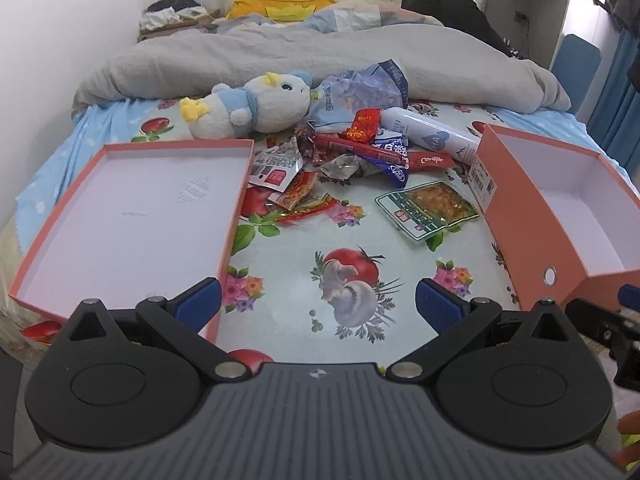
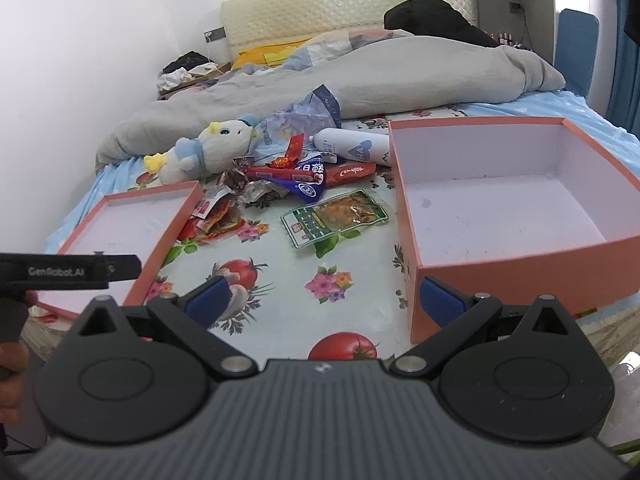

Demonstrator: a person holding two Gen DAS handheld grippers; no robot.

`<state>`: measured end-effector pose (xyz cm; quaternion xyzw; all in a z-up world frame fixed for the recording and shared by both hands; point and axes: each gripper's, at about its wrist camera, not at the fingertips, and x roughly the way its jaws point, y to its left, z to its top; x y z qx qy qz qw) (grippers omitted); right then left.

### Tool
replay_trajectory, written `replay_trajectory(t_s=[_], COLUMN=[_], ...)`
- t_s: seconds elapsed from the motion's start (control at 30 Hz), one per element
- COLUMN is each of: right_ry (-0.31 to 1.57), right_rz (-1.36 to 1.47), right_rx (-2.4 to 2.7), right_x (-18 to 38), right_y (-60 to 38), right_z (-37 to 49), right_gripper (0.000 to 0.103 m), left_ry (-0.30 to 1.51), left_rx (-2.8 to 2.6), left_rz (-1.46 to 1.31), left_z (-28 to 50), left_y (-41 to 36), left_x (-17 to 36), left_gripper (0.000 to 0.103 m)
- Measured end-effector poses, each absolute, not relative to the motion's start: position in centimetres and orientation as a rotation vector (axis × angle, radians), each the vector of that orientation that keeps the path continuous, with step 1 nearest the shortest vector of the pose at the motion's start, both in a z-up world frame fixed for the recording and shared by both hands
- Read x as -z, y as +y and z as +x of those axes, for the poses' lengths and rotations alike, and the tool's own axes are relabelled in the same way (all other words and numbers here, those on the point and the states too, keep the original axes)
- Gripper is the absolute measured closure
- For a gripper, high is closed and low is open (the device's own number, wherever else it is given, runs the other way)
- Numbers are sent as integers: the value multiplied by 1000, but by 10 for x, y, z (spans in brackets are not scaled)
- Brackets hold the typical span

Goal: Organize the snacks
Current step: 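Move both tools toward the snack pile on the bed, then grasp the red snack strip packet with the left gripper while the right gripper grasps the green pouch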

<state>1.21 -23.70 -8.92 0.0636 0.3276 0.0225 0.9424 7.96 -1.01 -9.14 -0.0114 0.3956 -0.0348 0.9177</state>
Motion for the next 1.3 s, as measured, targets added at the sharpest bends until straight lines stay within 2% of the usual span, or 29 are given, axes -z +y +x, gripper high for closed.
replay_trajectory(t_s=[1.3], right_ry=[746], right_rz=[-16], right_rx=[-119], right_x=[148], right_y=[-195], right_z=[138], right_gripper=[0], left_ry=[871], left_rx=[80], left_rz=[-38], left_z=[241], left_y=[10], left_x=[174], left_gripper=[0])
